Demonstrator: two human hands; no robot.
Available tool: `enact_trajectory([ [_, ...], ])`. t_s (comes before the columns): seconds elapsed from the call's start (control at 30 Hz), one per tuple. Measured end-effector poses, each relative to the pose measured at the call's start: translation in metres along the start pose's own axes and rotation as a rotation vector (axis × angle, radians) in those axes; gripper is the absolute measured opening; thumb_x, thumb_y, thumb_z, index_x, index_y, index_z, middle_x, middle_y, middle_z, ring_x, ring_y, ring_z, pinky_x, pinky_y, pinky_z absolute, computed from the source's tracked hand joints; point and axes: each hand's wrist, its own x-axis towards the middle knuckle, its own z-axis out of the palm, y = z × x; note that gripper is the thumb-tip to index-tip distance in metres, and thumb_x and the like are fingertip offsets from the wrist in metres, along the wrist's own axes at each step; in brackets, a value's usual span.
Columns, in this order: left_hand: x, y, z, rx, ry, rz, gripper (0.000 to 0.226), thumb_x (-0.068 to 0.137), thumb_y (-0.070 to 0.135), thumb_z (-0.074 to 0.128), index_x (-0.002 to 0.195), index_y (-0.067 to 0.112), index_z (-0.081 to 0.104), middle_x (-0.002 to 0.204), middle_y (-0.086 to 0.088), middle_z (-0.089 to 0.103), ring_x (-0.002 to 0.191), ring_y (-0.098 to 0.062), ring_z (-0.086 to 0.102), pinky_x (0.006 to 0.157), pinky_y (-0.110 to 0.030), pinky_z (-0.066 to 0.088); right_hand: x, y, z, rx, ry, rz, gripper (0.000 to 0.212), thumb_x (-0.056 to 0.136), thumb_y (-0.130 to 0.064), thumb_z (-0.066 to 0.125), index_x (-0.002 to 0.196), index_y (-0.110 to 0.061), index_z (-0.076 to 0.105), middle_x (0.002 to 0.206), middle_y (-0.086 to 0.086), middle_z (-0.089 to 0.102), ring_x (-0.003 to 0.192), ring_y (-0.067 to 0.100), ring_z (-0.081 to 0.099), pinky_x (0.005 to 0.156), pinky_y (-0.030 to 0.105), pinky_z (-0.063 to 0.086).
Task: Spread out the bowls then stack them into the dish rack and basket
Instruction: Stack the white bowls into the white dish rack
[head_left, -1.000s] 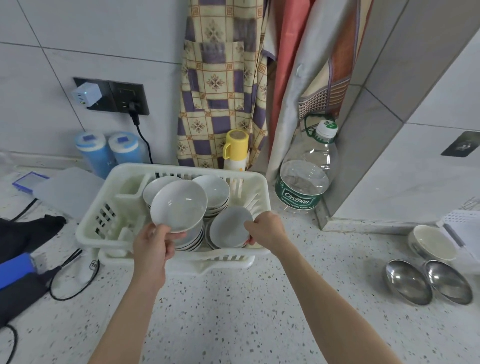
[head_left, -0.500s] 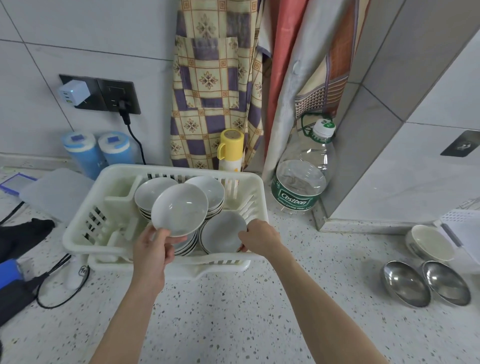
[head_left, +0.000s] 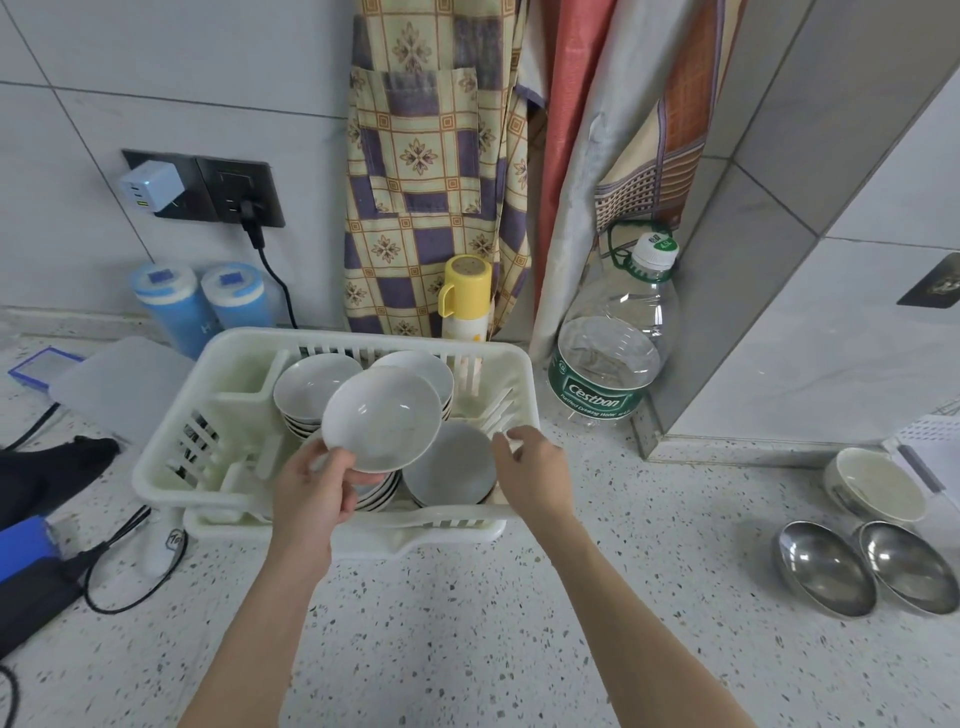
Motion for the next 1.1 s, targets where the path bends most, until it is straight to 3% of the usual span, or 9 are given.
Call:
enact_trajectory([
  [0.13,0.000,0.006,0.014,0.131,-0.045,0.014,0.026,0.085,0.005,0.052,0.100,0.022,0.066,0.062,-0.015,0.072,0.033,-0.007,0.035,0.034,-0.016,0.031,0.001,0.001,-0.008,0.278,-0.055,0.062,0.035,0.099,-0.037,0.042,0.090,-0.013,0.066,0.071,0.003,0.067,0.068,0.019,0.061,0.058,0.023,0.044],
  [0.23,0.000,0.004,0.025,0.216,-0.099,-0.004,0.020,0.088,0.009,0.053,0.099,0.021,0.064,0.060,-0.012,0.073,0.034,-0.005,0.040,0.036,-0.016,0.036,0.003,0.003,-0.012,0.343,-0.155,0.094,0.041,0.098,-0.045,0.042,0.092,-0.013,0.069,0.070,-0.001,0.070,0.062,0.009,0.055,0.067,0.028,0.046],
  [0.37,0.002,0.000,0.037,0.292,-0.189,-0.031,0.017,0.090,0.011,0.053,0.103,0.015,0.063,0.062,-0.013,0.073,0.032,-0.005,0.039,0.035,-0.015,0.033,0.006,0.005,-0.013,0.283,-0.202,0.059,0.020,0.092,-0.034,0.054,0.097,-0.024,0.070,0.067,-0.005,0.071,0.054,0.000,0.056,0.052,0.014,0.041],
  [0.5,0.002,-0.006,0.044,0.425,-0.263,-0.019,0.016,0.088,0.015,0.052,0.094,0.007,0.064,0.063,-0.010,0.074,0.033,-0.006,0.039,0.040,-0.021,0.034,0.006,0.009,-0.013,0.195,-0.176,0.054,0.020,0.087,-0.015,0.052,0.097,-0.018,0.068,0.066,-0.001,0.064,0.047,0.006,0.045,0.043,0.013,0.036],
  [0.6,0.003,-0.012,0.046,0.501,-0.249,0.058,0.011,0.089,0.019,0.054,0.091,0.017,0.064,0.064,-0.005,0.074,0.042,-0.005,0.056,0.051,-0.030,0.046,0.005,0.009,-0.011,0.093,-0.146,0.032,0.022,0.086,-0.011,0.050,0.100,-0.010,0.067,0.061,-0.002,0.058,0.049,0.009,0.045,0.045,0.018,0.035],
  [0.67,0.004,-0.017,0.045,0.539,-0.227,0.125,0.018,0.090,0.018,0.056,0.101,0.031,0.059,0.067,-0.001,0.075,0.060,-0.007,0.069,0.063,-0.035,0.054,0.004,0.007,-0.010,0.062,-0.152,0.030,0.023,0.088,-0.011,0.049,0.103,-0.009,0.066,0.070,0.004,0.066,0.057,0.015,0.053,0.049,0.022,0.039],
  [0.77,0.008,-0.023,0.041,0.612,-0.204,0.176,0.033,0.090,0.014,0.059,0.119,0.029,0.057,0.067,-0.002,0.074,0.067,-0.014,0.071,0.072,-0.039,0.057,0.004,0.005,-0.009,0.001,-0.172,0.024,0.024,0.089,-0.011,0.048,0.107,-0.007,0.064,0.085,0.013,0.072,0.070,0.024,0.061,0.058,0.027,0.045],
  [0.9,0.008,-0.027,0.042,0.661,-0.194,0.205,0.039,0.091,0.011,0.057,0.129,0.022,0.056,0.065,-0.004,0.072,0.062,-0.007,0.070,0.065,-0.032,0.054,0.004,0.003,-0.008,-0.049,-0.183,0.024,0.027,0.090,-0.012,0.048,0.111,-0.007,0.063,0.086,0.012,0.070,0.070,0.022,0.057,0.056,0.025,0.042],
  [1.1,0.008,-0.029,0.043,0.764,-0.170,0.214,0.036,0.090,0.008,0.056,0.124,0.019,0.062,0.057,0.003,0.061,0.058,-0.015,0.060,0.056,-0.031,0.042,0.004,0.001,-0.006,-0.139,-0.199,0.019,0.026,0.088,-0.011,0.048,0.106,-0.004,0.065,0.082,0.012,0.069,0.068,0.023,0.053,0.059,0.026,0.039],
])
